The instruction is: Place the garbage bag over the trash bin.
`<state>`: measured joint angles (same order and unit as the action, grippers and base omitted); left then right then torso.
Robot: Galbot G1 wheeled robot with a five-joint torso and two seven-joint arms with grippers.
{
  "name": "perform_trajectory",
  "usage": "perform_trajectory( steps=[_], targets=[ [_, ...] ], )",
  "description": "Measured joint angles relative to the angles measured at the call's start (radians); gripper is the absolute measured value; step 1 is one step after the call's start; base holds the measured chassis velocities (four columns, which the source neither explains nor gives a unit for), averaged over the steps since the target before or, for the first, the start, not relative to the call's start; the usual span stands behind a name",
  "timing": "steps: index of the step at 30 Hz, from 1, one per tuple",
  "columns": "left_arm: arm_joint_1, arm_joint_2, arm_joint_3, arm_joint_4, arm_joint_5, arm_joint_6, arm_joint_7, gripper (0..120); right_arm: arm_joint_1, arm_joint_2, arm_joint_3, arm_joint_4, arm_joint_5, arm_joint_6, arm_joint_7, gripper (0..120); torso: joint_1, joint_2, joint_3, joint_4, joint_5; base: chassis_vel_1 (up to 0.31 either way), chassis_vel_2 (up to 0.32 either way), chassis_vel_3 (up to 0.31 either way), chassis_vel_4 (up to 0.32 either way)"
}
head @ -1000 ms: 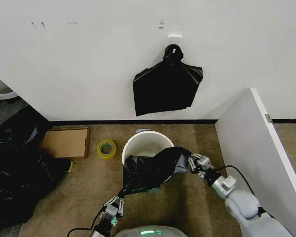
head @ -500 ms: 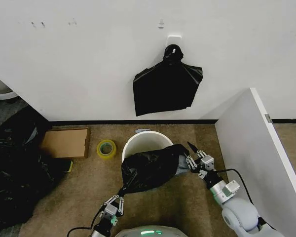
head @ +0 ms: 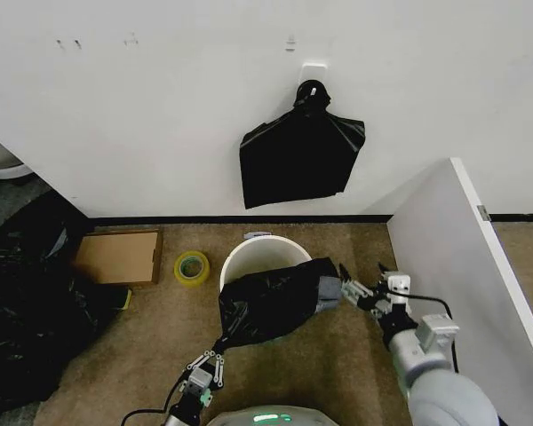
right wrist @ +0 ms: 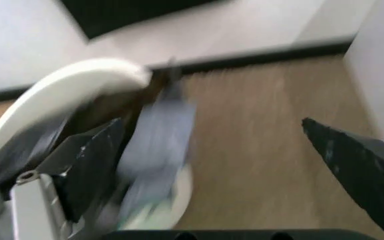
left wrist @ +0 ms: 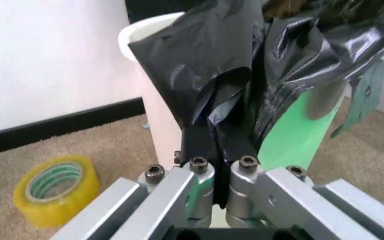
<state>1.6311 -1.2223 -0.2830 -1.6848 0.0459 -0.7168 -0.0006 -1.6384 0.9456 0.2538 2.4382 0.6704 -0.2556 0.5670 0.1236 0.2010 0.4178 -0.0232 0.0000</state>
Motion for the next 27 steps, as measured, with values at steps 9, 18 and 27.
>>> perform_trajectory(
  steps=[9,18,27],
  targets=[
    [0.004,-0.004,-0.002,-0.01,-0.002,-0.001,-0.001,0,-0.029,0.088,-0.162,-0.171,-0.321,0.188,-0.092,100,0.0,0.0,0.0,0.0003,0.0001,0.0,0.0,0.0,0.0],
    [0.005,-0.002,0.0,-0.013,-0.002,-0.002,-0.002,0,0.016,0.149,-0.184,-0.248,-0.387,0.253,-0.111,100,0.0,0.0,0.0,0.0002,-0.0001,0.0,0.0,0.0,0.0],
    [-0.004,0.005,0.002,-0.01,-0.002,-0.002,-0.002,0,0.044,0.176,-0.187,-0.3,-0.425,0.262,-0.091,72,0.0,0.0,0.0,0.0001,-0.0001,0.0,0.0,0.0,0.0]
  ],
)
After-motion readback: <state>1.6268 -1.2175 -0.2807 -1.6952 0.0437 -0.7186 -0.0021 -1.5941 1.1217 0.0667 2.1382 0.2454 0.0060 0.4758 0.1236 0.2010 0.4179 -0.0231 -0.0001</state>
